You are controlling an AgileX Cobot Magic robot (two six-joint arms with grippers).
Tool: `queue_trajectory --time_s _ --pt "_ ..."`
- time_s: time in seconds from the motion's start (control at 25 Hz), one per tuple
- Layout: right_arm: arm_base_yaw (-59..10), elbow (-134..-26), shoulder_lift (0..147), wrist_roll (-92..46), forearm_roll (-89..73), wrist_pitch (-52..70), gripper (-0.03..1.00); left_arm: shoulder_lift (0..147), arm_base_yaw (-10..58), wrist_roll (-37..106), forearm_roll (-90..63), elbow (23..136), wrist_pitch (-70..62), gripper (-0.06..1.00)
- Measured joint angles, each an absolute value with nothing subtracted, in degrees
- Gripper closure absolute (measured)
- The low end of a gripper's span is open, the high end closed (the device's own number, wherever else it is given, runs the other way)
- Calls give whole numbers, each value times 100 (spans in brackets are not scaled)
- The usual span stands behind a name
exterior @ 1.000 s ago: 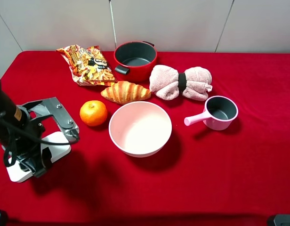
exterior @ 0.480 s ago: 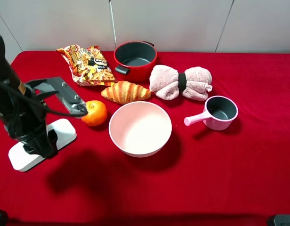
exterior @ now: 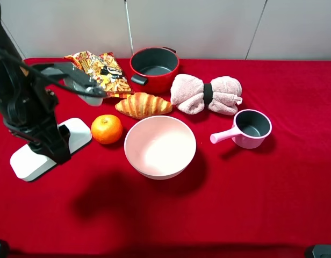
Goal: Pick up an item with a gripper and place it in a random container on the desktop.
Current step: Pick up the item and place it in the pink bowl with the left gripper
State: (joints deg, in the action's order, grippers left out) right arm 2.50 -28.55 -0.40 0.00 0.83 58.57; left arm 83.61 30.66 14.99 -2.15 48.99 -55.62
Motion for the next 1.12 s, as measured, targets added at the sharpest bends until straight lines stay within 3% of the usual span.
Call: queue_trajectory --time_s 0.32,1.12 --pt "250 -2855 -40 0 83 5857 28 8365 3165 1488 -306 5247 -5676 34" --pt "250 -2855 -40 0 83 5857 28 10169 4533 1309 97 7316 -5797 34"
